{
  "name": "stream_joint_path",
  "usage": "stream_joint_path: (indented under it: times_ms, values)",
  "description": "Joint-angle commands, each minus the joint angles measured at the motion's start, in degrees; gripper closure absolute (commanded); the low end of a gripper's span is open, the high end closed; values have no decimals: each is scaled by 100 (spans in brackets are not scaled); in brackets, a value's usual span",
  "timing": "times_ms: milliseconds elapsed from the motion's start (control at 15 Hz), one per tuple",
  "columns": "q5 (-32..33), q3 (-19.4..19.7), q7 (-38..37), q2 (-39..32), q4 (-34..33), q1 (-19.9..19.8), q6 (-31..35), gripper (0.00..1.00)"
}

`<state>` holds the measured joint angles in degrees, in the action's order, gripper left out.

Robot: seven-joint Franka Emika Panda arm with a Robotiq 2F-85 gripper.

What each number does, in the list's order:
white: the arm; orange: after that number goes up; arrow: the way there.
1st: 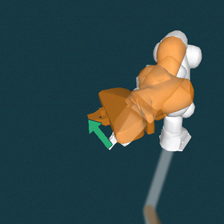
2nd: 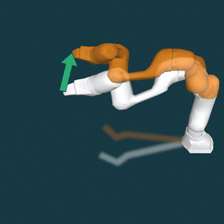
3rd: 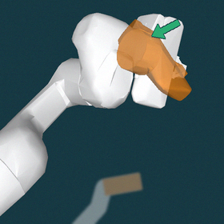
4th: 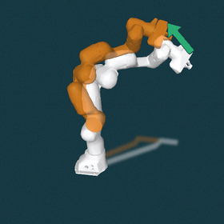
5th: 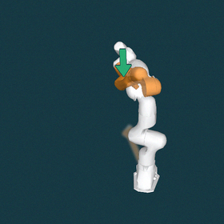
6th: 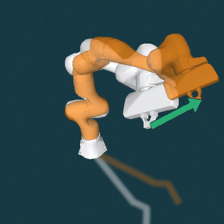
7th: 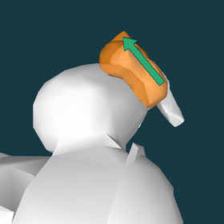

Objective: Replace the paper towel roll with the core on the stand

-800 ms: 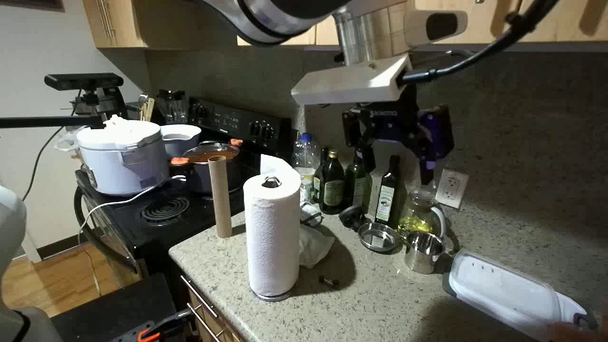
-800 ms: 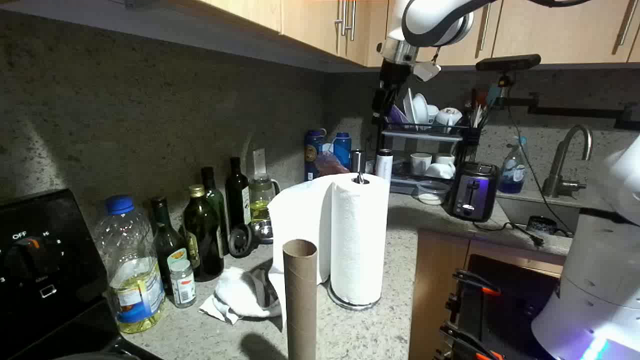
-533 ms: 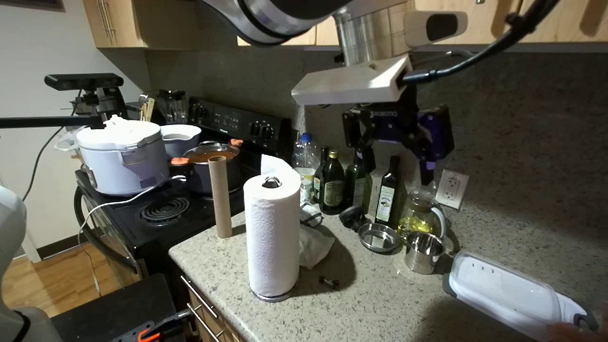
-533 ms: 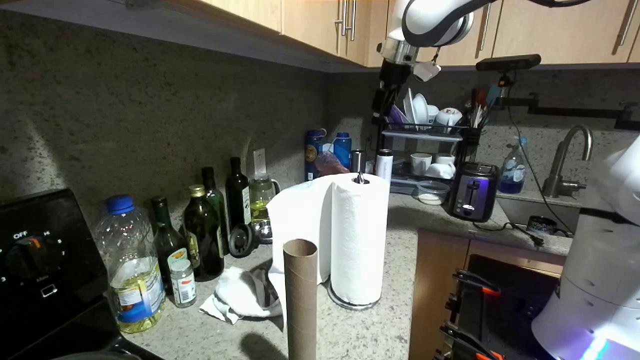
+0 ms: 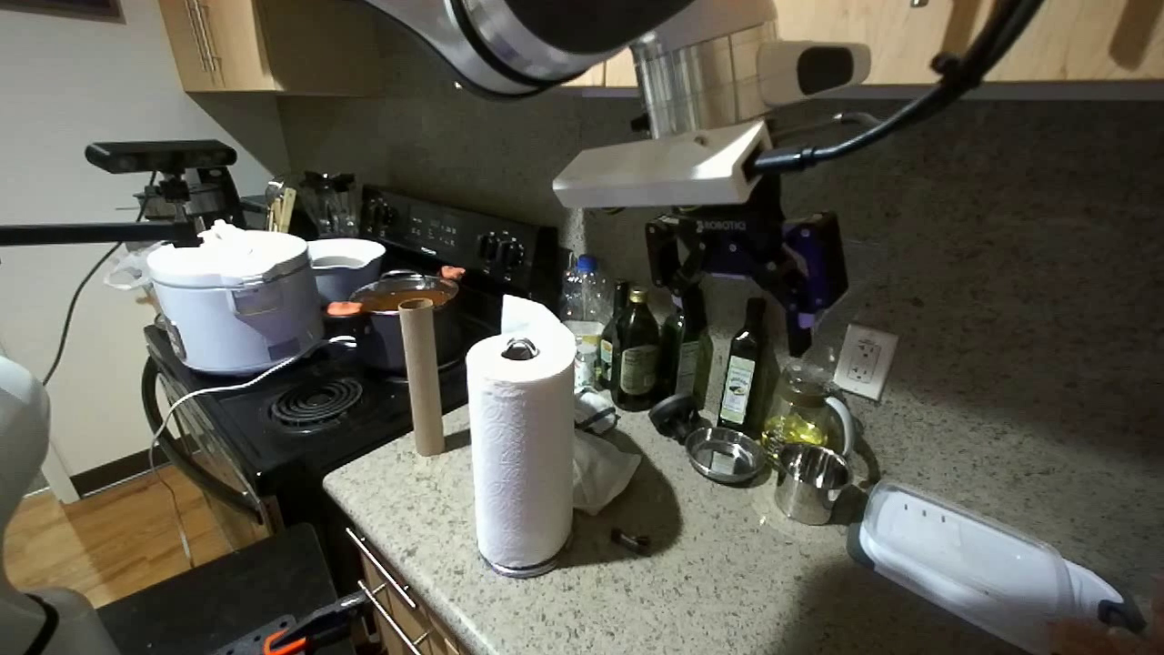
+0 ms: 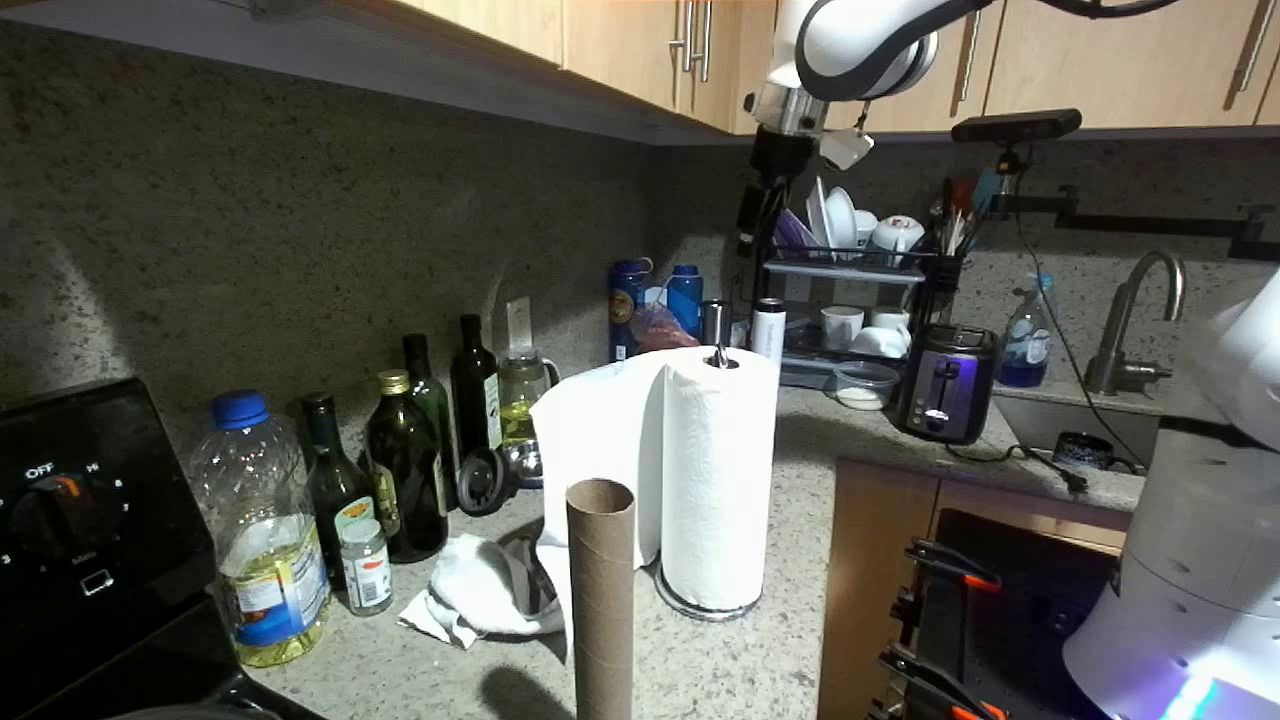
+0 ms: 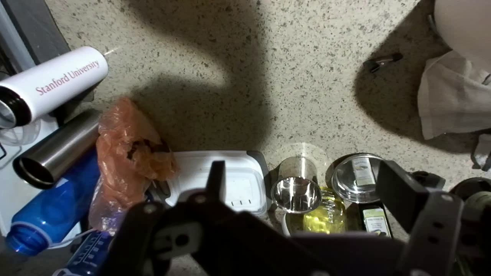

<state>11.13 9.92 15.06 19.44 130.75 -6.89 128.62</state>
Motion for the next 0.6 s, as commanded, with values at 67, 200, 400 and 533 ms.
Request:
stream_joint_path:
  times_ms: [67,200,400,533]
  values:
    - [18,-288,-581,-98,114,27,-9,0]
    - [-31,-417,-883,-141,153,59,-71,0]
    - [-74,-607,-1378,-298,168,129,-131,0]
    - [-166,-690,-1668,-416,157,171,-167,0]
